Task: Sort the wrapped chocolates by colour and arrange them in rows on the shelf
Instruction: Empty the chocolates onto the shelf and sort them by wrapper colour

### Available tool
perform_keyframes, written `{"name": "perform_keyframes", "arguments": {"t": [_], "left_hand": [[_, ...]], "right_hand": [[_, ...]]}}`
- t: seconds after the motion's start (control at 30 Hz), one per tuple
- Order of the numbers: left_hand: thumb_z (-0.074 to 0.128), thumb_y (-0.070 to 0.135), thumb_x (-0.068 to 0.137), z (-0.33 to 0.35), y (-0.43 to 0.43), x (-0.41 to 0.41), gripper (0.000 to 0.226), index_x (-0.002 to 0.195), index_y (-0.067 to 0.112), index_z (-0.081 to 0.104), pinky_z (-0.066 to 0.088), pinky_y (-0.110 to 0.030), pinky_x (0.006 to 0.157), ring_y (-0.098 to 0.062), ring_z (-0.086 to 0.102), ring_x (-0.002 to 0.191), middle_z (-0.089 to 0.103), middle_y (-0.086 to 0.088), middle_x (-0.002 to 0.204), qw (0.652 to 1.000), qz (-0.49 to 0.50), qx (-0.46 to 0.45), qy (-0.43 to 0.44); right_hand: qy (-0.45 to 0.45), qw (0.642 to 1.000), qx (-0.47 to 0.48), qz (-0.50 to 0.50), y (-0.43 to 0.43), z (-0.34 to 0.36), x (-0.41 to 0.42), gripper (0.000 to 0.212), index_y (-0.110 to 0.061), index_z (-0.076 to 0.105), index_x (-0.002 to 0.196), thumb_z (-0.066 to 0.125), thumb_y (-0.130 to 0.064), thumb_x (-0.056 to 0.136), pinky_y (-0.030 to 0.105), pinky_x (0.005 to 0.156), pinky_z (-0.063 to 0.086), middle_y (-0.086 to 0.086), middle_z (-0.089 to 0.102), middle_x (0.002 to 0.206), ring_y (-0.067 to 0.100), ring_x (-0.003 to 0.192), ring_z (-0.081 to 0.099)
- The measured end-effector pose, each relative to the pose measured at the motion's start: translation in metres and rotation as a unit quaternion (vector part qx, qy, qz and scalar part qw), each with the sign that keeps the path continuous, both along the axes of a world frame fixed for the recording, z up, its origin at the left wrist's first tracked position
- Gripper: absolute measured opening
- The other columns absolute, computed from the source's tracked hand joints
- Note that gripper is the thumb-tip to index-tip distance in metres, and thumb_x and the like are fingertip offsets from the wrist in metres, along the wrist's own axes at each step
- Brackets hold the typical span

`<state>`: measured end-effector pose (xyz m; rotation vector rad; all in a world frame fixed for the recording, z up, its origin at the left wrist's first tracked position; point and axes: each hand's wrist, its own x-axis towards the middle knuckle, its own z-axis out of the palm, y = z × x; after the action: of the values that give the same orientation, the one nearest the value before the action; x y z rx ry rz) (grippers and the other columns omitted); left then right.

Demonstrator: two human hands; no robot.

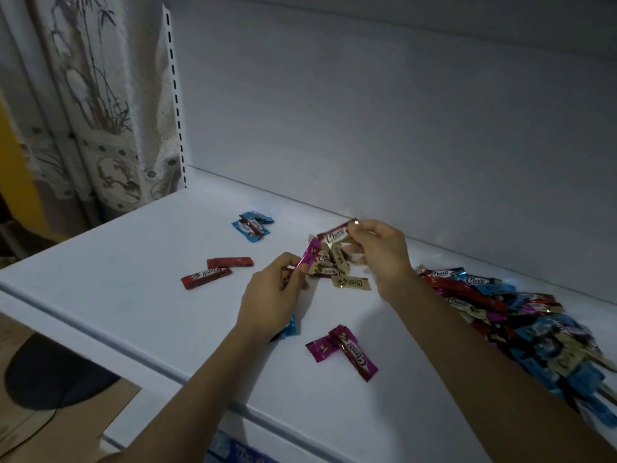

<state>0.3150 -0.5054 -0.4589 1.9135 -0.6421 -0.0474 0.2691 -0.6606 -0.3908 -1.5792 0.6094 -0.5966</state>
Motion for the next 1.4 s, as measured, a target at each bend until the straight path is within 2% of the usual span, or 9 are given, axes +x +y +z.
{"name": "perform_keyframes", "arguments": {"t": [0.23, 0.37, 0.53, 0.67, 0.8, 1.0, 1.17, 1.27, 1.4], "left_hand": [[0.052, 0.025, 0.096, 0.0, 0.002, -0.001, 0.012, 0.098, 0.028, 0.064, 0.053, -0.036, 0.075, -0.01, 0.064, 0.079, 0.069, 0.011, 0.082, 0.998, -0.003, -0.045, 0.039], [0.05, 0.025, 0.099, 0.0, 0.003, 0.0, 0.014, 0.098, 0.028, 0.063, 0.048, -0.019, 0.074, -0.005, 0.064, 0.084, 0.069, 0.013, 0.085, 0.998, -0.012, -0.056, 0.037], [0.05, 0.03, 0.099, -0.001, 0.004, 0.002, 0.014, 0.099, 0.027, 0.063, 0.039, 0.0, 0.066, 0.005, 0.06, 0.08, 0.068, 0.014, 0.081, 0.997, -0.023, -0.07, 0.017], [0.055, 0.027, 0.097, 0.001, 0.004, 0.001, 0.01, 0.094, 0.023, 0.064, 0.04, -0.001, 0.066, 0.006, 0.061, 0.075, 0.067, 0.014, 0.078, 0.995, -0.035, -0.092, 0.007], [0.058, 0.026, 0.095, 0.0, 0.004, 0.002, 0.011, 0.09, 0.022, 0.067, 0.043, -0.006, 0.068, -0.001, 0.062, 0.074, 0.068, 0.011, 0.075, 0.994, -0.042, -0.101, -0.009], [0.067, 0.023, 0.09, -0.001, 0.004, 0.0, 0.007, 0.095, 0.024, 0.071, 0.053, -0.023, 0.075, -0.005, 0.066, 0.08, 0.072, 0.013, 0.083, 0.992, -0.078, -0.104, -0.007], [0.069, 0.026, 0.088, 0.005, 0.004, -0.004, 0.015, 0.092, 0.039, 0.062, 0.046, -0.007, 0.071, 0.005, 0.065, 0.082, 0.068, 0.022, 0.085, 0.993, -0.035, -0.116, 0.001], [0.062, 0.025, 0.093, 0.003, 0.005, -0.002, 0.009, 0.099, 0.032, 0.064, 0.043, -0.002, 0.071, 0.004, 0.064, 0.082, 0.068, 0.018, 0.083, 0.995, -0.02, -0.101, 0.001], [0.055, 0.032, 0.096, 0.009, 0.007, -0.004, 0.018, 0.094, 0.019, 0.069, 0.041, -0.006, 0.068, 0.001, 0.061, 0.069, 0.067, 0.009, 0.071, 0.992, -0.004, -0.121, 0.022]], "right_hand": [[0.105, 0.979, -0.17, -0.036, -0.023, -0.051, -0.01, 0.011, -0.016, 0.066, 0.073, 0.072, -0.018, 0.081, 0.029, 0.065, 0.052, 0.007, 0.07, 0.078, 0.022, 0.072, 0.066], [0.11, 0.946, -0.299, -0.057, -0.018, -0.064, -0.011, 0.018, -0.013, 0.056, 0.081, 0.073, -0.016, 0.08, 0.017, 0.055, 0.035, 0.003, 0.057, 0.085, 0.015, 0.074, 0.053], [0.102, 0.927, -0.362, 0.002, -0.01, -0.07, -0.022, 0.028, -0.01, 0.047, 0.065, 0.07, -0.016, 0.08, 0.024, 0.048, 0.029, -0.003, 0.042, 0.054, 0.012, 0.049, 0.037], [0.118, 0.941, -0.317, 0.019, -0.008, -0.065, -0.019, 0.017, -0.011, 0.06, 0.076, 0.072, -0.022, 0.082, 0.019, 0.053, 0.039, -0.006, 0.054, 0.063, 0.011, 0.06, 0.051], [0.008, 0.971, -0.236, 0.035, 0.01, -0.047, -0.02, 0.017, -0.015, 0.065, 0.078, 0.068, -0.029, 0.087, 0.009, 0.057, 0.042, -0.011, 0.062, 0.069, -0.003, 0.061, 0.056], [-0.029, 0.976, -0.129, 0.171, 0.033, -0.035, -0.017, 0.004, -0.007, 0.067, 0.089, 0.063, -0.005, 0.089, 0.014, 0.069, 0.05, 0.002, 0.067, 0.075, 0.002, 0.068, 0.063], [-0.042, 0.992, -0.047, 0.109, 0.033, -0.037, -0.02, 0.01, -0.014, 0.055, 0.09, 0.051, -0.008, 0.097, 0.011, 0.056, 0.047, 0.007, 0.069, 0.088, 0.007, 0.068, 0.067], [-0.028, 0.991, -0.025, 0.131, 0.033, -0.034, -0.03, 0.015, -0.017, 0.055, 0.087, 0.054, -0.004, 0.095, 0.014, 0.051, 0.045, 0.0, 0.069, 0.081, 0.004, 0.06, 0.066], [0.021, 0.986, -0.08, 0.148, 0.044, -0.03, -0.043, 0.018, -0.019, 0.056, 0.088, 0.065, -0.004, 0.087, 0.016, 0.06, 0.047, 0.008, 0.071, 0.09, 0.017, 0.076, 0.066]]}}
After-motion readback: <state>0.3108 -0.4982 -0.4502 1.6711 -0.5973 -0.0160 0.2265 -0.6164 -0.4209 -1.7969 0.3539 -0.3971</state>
